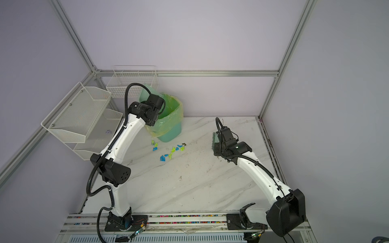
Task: Sweep away the paper scraps from the table
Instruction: 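Tip the dustpan over the trash bin with the left gripper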
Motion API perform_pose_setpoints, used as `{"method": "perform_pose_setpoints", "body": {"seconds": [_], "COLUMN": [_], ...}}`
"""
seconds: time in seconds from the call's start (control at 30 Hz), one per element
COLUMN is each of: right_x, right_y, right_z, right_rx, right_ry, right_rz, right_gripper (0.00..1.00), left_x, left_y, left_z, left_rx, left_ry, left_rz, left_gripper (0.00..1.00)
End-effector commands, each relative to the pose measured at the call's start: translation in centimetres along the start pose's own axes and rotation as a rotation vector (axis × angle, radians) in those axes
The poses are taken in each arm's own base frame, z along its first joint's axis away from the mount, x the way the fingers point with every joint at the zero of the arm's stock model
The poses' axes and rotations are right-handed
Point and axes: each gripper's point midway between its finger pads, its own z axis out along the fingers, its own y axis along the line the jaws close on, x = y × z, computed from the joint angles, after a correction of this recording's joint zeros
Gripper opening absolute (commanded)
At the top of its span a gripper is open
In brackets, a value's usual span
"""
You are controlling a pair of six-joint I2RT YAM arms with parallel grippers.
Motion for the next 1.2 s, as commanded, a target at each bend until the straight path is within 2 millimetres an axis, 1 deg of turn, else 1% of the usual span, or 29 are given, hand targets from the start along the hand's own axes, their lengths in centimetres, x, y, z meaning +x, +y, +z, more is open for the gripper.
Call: {"method": "perform_pose_setpoints", "body": {"seconds": [0.0, 0.1, 0.13, 0.23, 0.3, 0.43, 0.7, 0.87, 0.97, 1.0, 1.07, 1.1, 1.17], "right_x": [0.0, 0.5, 0.7, 1.2, 1.3, 1.3, 1.2, 1.3, 1.4, 1.3, 1.2, 1.2, 1.1], "right_y": [0.1, -0.3, -0.4, -1.0, -1.0, -0.9, -0.9, -0.8, -0.8, -0.7, -0.5, -0.3, 0.2], "right_z": [-0.2, -0.2, -0.2, -0.1, -0.2, -0.4, -0.2, -0.2, -0.2, -0.2, -0.1, -0.1, 0.0], "right_rx": [-0.024, -0.012, -0.005, 0.019, 0.017, 0.002, 0.005, 0.000, -0.001, -0.005, -0.014, -0.027, -0.052], "right_ry": [-0.018, -0.018, -0.016, -0.007, -0.007, -0.014, -0.015, -0.015, -0.013, -0.014, -0.017, -0.015, -0.013], "right_rz": [0.017, 0.020, 0.019, 0.026, 0.025, 0.027, 0.021, 0.021, 0.021, 0.020, 0.021, 0.022, 0.022], "right_gripper": [0.00, 0.00, 0.00, 0.00, 0.00, 0.00, 0.00, 0.00, 0.00, 0.00, 0.00, 0.00, 0.00], "left_x": [-1.0, -1.9, -2.1, -2.3, -2.4, -2.2, -1.8, -2.1, -2.3, -2.3, -1.8, -1.7, -1.2], "left_y": [2.6, 3.7, 3.7, 2.8, 2.2, 1.5, 1.3, 1.4, 1.8, 1.8, 1.5, 1.2, 0.5], "left_z": [-0.3, -1.3, -1.3, -1.4, -1.4, -0.8, -0.7, -1.1, -2.0, -2.5, -3.0, -3.0, -3.3], "left_rx": [-0.213, -0.459, -0.503, -0.507, -0.544, -0.588, -0.591, -0.515, -0.456, -0.421, -0.285, -0.208, -0.122], "left_ry": [-0.036, -0.045, -0.038, -0.043, -0.041, -0.011, -0.006, -0.043, -0.075, -0.086, -0.082, -0.075, -0.059], "left_rz": [0.036, 0.132, 0.168, 0.191, 0.221, 0.295, 0.313, 0.263, 0.210, 0.183, 0.107, 0.053, 0.025], "left_gripper": [0.00, 0.00, 0.00, 0.00, 0.00, 0.00, 0.00, 0.00, 0.00, 0.00, 0.00, 0.00, 0.00]}}
